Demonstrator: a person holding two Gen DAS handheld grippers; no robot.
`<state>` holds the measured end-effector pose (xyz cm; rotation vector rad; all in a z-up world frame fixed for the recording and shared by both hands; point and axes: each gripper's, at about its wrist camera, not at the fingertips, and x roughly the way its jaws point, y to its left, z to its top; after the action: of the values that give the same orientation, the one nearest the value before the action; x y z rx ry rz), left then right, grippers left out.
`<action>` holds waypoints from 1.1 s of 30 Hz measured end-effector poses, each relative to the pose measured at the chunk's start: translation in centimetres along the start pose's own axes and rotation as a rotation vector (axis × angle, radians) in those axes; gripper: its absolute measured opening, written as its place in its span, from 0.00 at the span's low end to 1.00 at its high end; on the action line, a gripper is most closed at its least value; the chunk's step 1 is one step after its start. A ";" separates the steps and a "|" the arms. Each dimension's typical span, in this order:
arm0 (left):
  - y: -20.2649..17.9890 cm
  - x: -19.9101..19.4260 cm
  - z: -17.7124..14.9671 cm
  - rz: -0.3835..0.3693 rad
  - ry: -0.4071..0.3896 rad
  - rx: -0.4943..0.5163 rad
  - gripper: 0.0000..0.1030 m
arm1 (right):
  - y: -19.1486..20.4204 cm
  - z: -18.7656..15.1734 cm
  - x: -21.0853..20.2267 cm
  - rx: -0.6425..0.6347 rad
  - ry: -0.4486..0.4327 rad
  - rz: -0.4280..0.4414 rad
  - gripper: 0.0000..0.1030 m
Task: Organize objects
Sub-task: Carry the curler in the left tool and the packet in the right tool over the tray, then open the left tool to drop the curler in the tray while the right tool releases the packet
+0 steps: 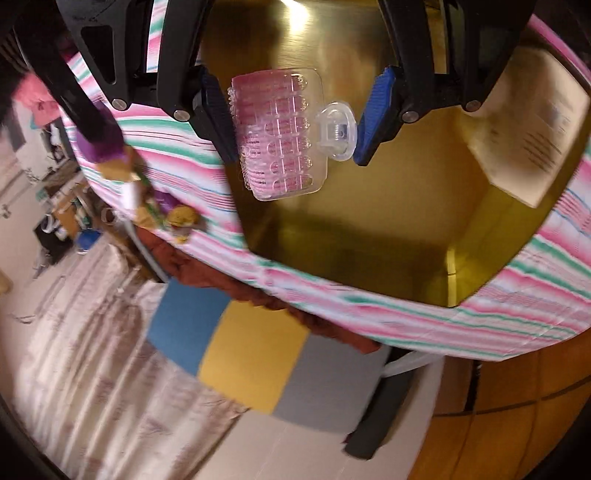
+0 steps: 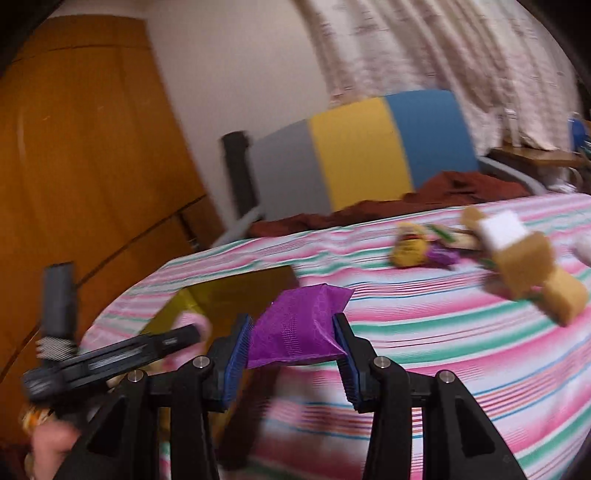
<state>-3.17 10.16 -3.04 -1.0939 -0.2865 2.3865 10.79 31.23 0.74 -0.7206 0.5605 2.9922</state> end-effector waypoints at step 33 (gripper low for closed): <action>10.1 -8.7 5.1 0.183 -0.189 -0.239 0.99 | 10.9 -5.5 9.9 -0.127 0.445 0.252 0.47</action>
<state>-5.72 -2.89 2.11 -1.0351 -0.5718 2.6784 3.30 18.46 -4.55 -1.4491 0.5047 3.1192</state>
